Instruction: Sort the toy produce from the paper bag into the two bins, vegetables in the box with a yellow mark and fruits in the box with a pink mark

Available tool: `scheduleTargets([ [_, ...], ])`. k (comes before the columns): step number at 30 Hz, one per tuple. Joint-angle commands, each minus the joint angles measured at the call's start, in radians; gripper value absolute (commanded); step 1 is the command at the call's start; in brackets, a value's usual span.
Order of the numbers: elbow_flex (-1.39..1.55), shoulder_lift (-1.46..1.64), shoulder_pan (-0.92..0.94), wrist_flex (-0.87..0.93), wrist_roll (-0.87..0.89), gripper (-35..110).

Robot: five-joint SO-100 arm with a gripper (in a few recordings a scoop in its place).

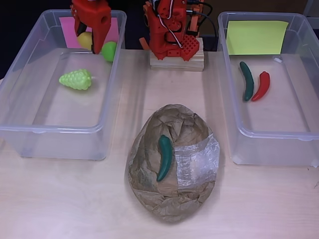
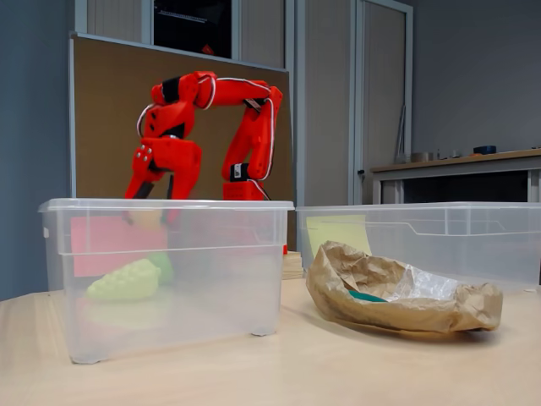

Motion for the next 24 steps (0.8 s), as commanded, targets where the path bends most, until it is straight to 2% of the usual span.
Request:
scheduleTargets([
  [1, 0.026, 0.029, 0.028, -0.005, 0.002, 37],
  [10, 0.025, 0.071, -0.008, 0.005, -0.002, 37],
  [15, -0.097, 0.112, -0.092, 0.08, -0.097, 35],
  [20, -0.287, 0.156, -0.27, 0.146, -0.195, 32],
  [24, -0.413, 0.143, -0.526, 0.149, -0.219, 29],
])
